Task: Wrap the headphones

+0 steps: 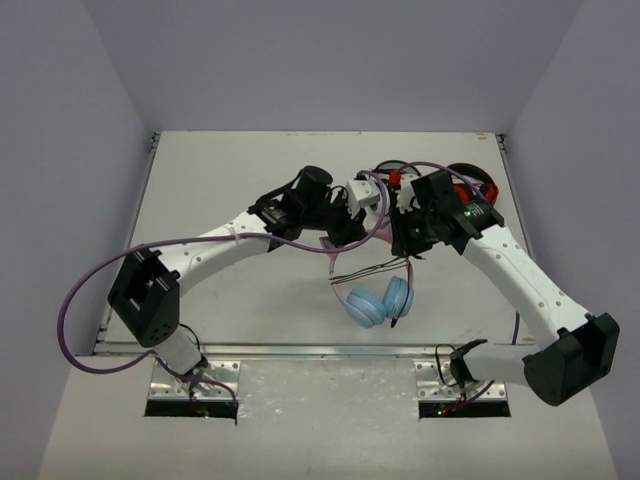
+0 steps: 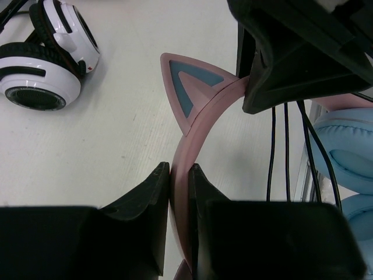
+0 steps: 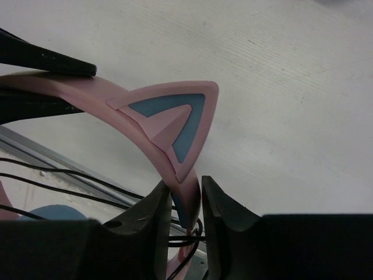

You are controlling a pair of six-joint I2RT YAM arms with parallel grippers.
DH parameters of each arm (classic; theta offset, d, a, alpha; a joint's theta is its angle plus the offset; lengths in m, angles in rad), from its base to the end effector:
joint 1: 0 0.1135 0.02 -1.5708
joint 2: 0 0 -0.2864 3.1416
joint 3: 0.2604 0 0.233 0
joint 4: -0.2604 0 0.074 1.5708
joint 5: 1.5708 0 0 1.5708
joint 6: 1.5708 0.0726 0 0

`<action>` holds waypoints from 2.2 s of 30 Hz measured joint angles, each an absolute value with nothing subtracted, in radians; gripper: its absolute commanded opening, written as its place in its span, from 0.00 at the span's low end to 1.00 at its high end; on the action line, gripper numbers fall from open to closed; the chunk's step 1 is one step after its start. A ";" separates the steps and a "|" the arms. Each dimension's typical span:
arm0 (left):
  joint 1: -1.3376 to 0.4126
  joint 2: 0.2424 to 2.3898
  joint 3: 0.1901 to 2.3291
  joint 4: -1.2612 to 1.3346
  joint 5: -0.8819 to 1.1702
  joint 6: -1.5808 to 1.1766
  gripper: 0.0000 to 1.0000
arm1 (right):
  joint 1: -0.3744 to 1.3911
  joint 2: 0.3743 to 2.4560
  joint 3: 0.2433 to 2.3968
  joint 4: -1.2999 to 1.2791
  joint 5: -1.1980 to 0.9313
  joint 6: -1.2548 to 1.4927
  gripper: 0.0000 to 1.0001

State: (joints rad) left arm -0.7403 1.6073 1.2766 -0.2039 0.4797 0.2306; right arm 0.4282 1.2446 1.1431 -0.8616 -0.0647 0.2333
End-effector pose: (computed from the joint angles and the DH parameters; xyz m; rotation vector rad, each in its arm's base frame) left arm 0.2594 -0.2824 0.3128 1.2515 1.7384 -0.8070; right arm 0.2181 0.1047 0.3014 -0.2756 2.5517 0.3399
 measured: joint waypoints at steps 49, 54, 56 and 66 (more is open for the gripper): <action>-0.682 0.523 0.807 -0.572 -0.311 -0.369 1.00 | -0.113 1.443 0.960 -0.568 0.027 -0.457 0.01; -0.682 0.550 0.792 -0.559 -0.319 -0.339 1.00 | -0.186 1.473 0.994 -0.564 0.006 -0.566 0.01; -0.682 0.564 0.783 -0.558 -0.309 -0.330 1.00 | -0.226 1.488 1.002 -0.549 -0.021 -0.587 0.01; -0.682 0.530 0.751 -0.550 -0.275 -0.315 1.00 | -0.363 1.671 1.073 -0.541 -0.071 -0.687 0.01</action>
State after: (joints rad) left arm -0.6823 0.5304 0.7506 -0.5495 -0.2752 -0.3149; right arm -0.3630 1.6714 1.0733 -0.5407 -0.0711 -0.6868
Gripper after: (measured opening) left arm 0.999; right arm 0.090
